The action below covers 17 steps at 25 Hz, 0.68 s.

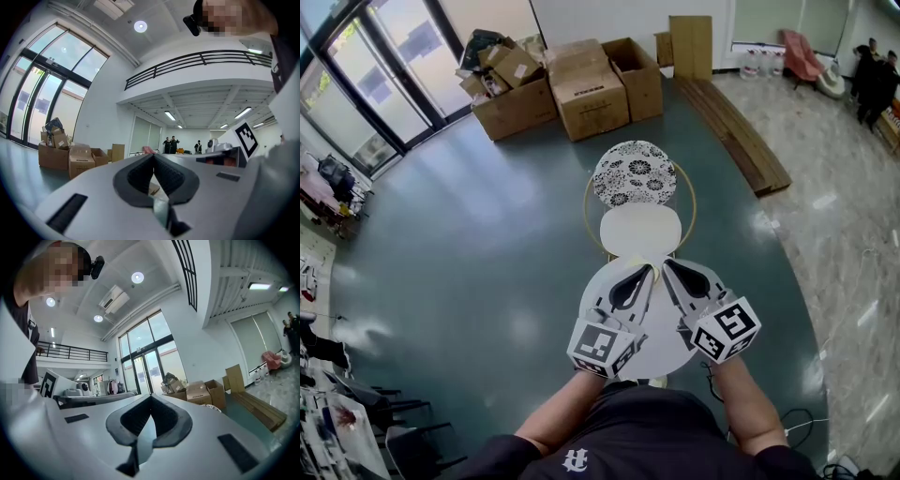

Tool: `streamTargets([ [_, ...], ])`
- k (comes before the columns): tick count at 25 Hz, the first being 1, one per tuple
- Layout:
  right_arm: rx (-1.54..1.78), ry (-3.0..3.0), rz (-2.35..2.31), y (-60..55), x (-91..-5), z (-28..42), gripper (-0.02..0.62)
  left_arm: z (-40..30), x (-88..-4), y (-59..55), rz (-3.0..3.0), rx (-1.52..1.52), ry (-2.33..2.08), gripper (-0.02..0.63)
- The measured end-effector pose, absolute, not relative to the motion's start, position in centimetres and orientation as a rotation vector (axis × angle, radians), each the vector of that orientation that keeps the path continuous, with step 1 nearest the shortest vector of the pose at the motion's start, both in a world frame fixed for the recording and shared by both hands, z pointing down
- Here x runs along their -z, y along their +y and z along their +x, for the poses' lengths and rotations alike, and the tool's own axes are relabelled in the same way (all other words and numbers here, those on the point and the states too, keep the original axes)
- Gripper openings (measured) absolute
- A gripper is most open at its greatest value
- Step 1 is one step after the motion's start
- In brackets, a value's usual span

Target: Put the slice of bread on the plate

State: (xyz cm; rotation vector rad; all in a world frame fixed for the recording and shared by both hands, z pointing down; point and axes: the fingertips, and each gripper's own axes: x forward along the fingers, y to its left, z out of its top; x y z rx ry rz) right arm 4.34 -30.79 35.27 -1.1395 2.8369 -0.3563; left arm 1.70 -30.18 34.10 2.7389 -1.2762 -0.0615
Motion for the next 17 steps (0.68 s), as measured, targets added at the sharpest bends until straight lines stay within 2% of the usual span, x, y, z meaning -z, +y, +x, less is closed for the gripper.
streamTargets([
  [17, 0.301, 2.859, -1.112, -27.3, -34.1, 4.2, 0.006, 1.9, -33.2, -26.8, 2.744, 0.081, -1.293, 0.008],
])
